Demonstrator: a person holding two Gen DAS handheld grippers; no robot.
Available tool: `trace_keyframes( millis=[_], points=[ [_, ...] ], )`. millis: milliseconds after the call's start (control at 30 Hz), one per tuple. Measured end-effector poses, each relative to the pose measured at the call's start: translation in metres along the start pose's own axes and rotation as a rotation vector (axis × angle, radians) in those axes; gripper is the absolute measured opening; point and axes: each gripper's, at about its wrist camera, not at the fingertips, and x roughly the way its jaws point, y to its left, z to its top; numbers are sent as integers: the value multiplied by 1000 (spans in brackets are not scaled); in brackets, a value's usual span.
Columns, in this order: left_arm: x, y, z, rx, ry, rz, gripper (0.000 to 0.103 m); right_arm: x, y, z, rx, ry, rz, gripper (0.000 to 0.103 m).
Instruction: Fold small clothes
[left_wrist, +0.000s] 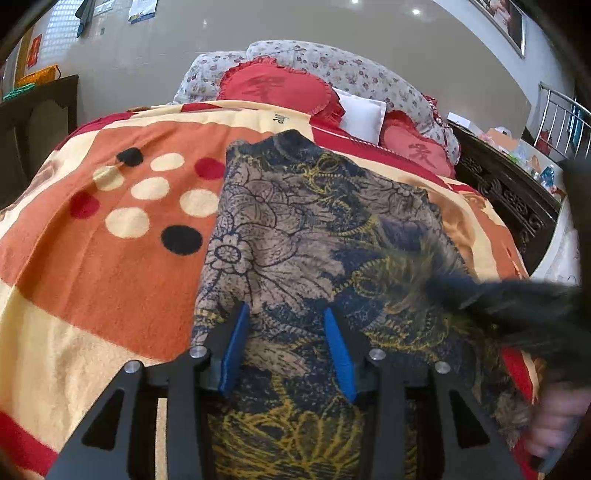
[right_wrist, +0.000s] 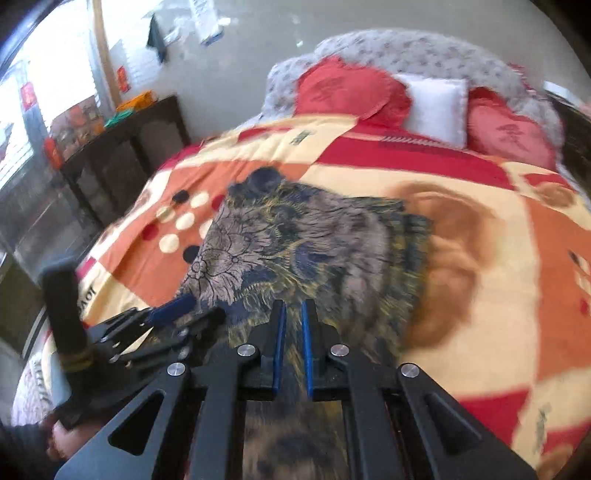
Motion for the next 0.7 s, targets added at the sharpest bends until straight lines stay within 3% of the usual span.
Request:
trace_keyframes(
  millis=[33,133,200,367,500,533,567,700],
  points=[
    [0,-1,0,5,3,0,46,24,-7,-5,-20,75,-93,13],
    [1,-3,-1,14,4,1,49,28,-31,-13,119,64,0,11],
    [0,-3,-1,12,4,2,49,11,-36,-15,173,33,2,9],
    [1,-5,-1,21,5,11,50,-48,-45,-49,93,-75,-106,13],
    [1,-9,-1,40,6,30,51,-41,-70,-96,98,7,-202,20],
    [1,-10,-2,45,6,37,51,-39,-78,-108,127,15,-181,22],
    [1,-11,-2,50,6,42,51,-46,-84,-112,151,-35,-143,23],
    [2,-15,-2,69,7,66,51,-50,-100,-114,226,-36,-76,27]
  ],
)
